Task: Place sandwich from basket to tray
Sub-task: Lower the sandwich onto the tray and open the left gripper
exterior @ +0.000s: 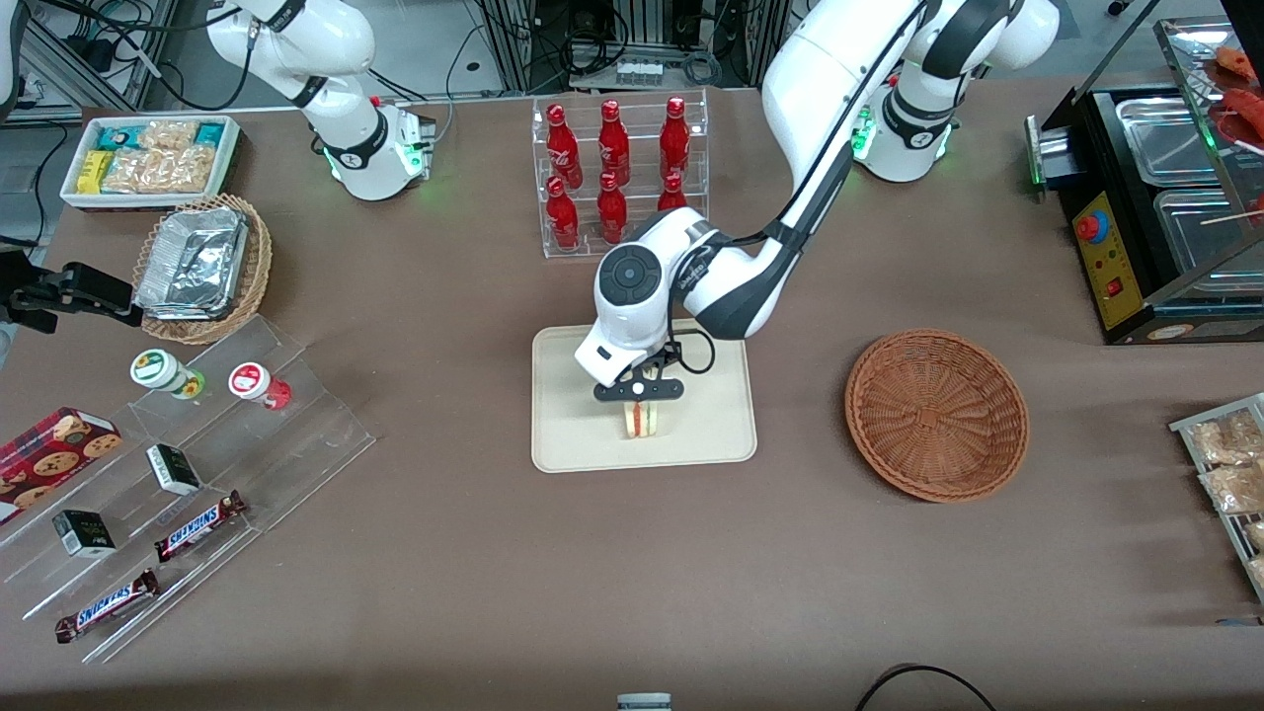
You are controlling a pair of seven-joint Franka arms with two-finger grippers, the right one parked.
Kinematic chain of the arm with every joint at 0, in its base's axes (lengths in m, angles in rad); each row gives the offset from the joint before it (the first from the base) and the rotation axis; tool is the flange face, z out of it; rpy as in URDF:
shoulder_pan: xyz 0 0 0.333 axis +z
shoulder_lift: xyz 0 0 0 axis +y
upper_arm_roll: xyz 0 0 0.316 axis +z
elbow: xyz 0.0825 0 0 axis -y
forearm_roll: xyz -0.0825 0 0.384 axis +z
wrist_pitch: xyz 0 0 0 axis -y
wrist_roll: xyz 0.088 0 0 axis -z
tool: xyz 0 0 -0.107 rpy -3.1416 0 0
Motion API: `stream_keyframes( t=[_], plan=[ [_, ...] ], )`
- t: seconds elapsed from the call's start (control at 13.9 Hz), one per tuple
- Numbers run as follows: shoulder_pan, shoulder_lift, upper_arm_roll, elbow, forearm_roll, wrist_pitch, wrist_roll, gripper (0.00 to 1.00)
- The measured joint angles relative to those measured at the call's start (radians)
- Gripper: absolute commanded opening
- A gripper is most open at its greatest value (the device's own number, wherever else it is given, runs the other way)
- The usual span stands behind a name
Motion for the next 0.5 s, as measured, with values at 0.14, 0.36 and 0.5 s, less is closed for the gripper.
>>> stream_keyframes(
  t=[0.14,0.36,0.5],
  plan=[
    [0.0,0.003,0.0,0.002,0.0,0.0,-0.001,0.0],
    [0.0,0.004,0.0,0.004,0.0,0.0,-0.012,0.0],
    [-0.007,0.01,0.0,0.004,0.0,0.0,-0.021,0.0]
  ],
)
